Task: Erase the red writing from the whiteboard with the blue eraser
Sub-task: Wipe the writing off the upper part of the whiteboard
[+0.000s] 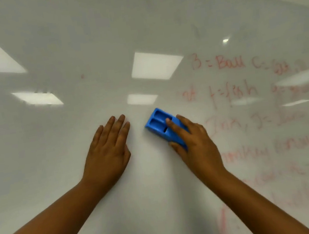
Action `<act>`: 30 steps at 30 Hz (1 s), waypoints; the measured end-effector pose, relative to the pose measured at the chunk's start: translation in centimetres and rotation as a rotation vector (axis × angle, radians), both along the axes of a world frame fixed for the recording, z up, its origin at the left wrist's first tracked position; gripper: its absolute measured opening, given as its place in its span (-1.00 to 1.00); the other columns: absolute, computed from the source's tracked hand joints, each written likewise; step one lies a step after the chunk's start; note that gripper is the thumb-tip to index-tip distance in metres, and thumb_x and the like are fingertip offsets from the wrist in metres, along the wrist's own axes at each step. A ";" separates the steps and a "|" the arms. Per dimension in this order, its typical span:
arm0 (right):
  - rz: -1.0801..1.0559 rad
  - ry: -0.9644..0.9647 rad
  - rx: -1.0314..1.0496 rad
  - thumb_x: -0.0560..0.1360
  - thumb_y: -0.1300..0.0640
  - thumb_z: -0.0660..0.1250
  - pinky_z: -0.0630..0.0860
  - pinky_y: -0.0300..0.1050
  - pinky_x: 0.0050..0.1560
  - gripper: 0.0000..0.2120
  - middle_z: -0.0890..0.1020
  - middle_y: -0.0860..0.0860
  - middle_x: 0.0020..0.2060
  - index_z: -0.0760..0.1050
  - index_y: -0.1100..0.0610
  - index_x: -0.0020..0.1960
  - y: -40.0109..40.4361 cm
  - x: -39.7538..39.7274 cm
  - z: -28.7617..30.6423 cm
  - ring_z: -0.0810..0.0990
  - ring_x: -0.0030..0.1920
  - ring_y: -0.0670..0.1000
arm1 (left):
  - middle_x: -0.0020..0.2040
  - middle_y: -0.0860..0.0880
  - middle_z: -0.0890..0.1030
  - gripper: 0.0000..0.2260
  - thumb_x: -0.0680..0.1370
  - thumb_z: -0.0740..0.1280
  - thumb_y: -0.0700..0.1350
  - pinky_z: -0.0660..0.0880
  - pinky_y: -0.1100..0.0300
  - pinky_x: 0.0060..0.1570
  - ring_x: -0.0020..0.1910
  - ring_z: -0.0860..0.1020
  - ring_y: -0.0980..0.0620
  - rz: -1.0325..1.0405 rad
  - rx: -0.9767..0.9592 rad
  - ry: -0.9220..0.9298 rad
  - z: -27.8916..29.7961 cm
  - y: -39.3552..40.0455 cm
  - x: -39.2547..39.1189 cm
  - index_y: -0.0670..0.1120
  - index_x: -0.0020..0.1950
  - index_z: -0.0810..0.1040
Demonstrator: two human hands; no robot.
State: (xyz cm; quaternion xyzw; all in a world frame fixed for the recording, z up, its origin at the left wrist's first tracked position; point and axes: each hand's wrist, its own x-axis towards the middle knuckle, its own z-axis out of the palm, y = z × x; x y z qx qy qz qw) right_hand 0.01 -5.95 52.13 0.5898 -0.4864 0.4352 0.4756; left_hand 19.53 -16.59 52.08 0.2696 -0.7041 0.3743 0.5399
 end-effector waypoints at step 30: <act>0.032 -0.433 -0.334 0.53 0.04 0.27 0.41 0.03 0.20 -0.41 0.35 0.18 0.34 0.14 0.18 0.45 -2.4 -1.4 7.8 0.34 0.24 0.16 | 0.41 -0.17 0.34 -0.53 0.52 0.01 -0.11 0.00 0.04 0.40 0.40 0.26 -0.16 -0.017 -0.039 -0.009 -0.9 -1.1 0.2 -0.20 0.41 0.32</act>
